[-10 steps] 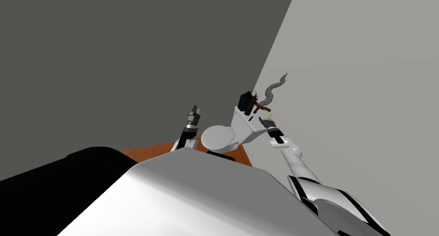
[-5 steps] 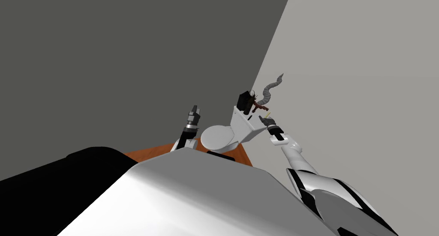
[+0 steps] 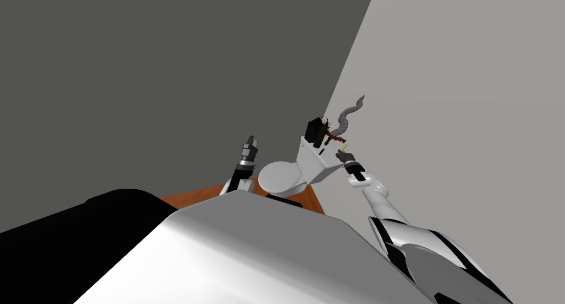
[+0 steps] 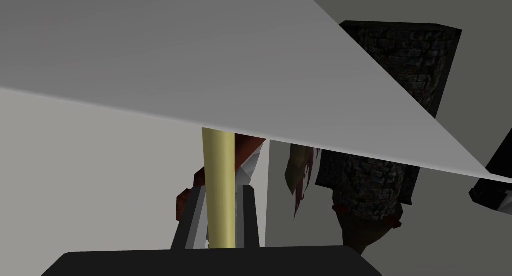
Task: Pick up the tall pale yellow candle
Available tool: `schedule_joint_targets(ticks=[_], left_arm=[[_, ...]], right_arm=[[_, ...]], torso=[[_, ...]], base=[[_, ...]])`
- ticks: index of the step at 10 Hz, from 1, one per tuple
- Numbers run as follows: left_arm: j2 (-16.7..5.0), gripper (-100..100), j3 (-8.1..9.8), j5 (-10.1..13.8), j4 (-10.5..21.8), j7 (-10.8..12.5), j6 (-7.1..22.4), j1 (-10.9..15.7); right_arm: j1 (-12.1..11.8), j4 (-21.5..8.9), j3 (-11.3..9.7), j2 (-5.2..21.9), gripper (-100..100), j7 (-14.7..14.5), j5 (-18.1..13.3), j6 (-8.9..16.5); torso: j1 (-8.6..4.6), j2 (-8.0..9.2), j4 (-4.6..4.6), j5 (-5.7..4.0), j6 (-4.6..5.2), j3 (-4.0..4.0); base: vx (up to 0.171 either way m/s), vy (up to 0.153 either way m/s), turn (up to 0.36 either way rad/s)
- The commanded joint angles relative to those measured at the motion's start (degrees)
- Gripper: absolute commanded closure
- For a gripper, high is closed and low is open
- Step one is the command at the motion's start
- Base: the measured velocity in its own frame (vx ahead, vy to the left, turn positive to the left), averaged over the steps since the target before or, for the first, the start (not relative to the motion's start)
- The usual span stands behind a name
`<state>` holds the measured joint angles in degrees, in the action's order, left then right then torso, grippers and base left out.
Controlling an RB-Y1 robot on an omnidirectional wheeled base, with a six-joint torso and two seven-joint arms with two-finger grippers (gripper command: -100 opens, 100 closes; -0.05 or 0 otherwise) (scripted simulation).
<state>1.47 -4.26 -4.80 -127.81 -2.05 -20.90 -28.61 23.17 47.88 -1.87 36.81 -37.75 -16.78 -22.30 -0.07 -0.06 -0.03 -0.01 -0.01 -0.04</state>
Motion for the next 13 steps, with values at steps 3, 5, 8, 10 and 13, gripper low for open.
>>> schedule_joint_targets(ticks=[3,5,8,10,13], left_arm=[[0.00,0,0.00,0.00,0.00,0.00,0.00,0.00],[0.00,0,0.00,0.00,0.00,0.00,0.00,0.00],[0.00,0,0.00,0.00,0.00,0.00,0.00,0.01],[0.00,0,0.00,0.00,0.00,0.00,0.00,0.00],[0.00,0,0.00,0.00,0.00,0.00,0.00,0.00]], right_arm=[[-2.86,2.87,2.09,-1.28,100,0.67,-1.29,1.54],[-6.34,6.92,4.19,-2.54,100,1.41,-2.63,3.34],[-11.67,12.67,6.29,-3.81,100,2.16,-3.97,5.13],[-12.78,14.69,6.29,-3.81,100,2.16,-3.97,5.13],[-17.14,18.68,8.39,-5.07,100,2.90,-5.32,6.93]], torso=[[0.00,0.00,0.00,0.00,0.00,0.00],[-0.12,-0.20,-0.17,-0.16,-0.20,-0.18],[-0.13,-0.51,-0.53,-0.45,-0.43,-0.52],[-0.06,-0.53,-0.85,-0.69,-0.32,-0.69],[-0.27,-0.73,-1.09,-0.92,-0.40,-0.91]], base=[[0.011,-0.018,0.065],[0.026,-0.065,0.185],[0.017,-0.046,0.137],[0.000,0.000,0.000],[0.010,-0.033,0.117]])
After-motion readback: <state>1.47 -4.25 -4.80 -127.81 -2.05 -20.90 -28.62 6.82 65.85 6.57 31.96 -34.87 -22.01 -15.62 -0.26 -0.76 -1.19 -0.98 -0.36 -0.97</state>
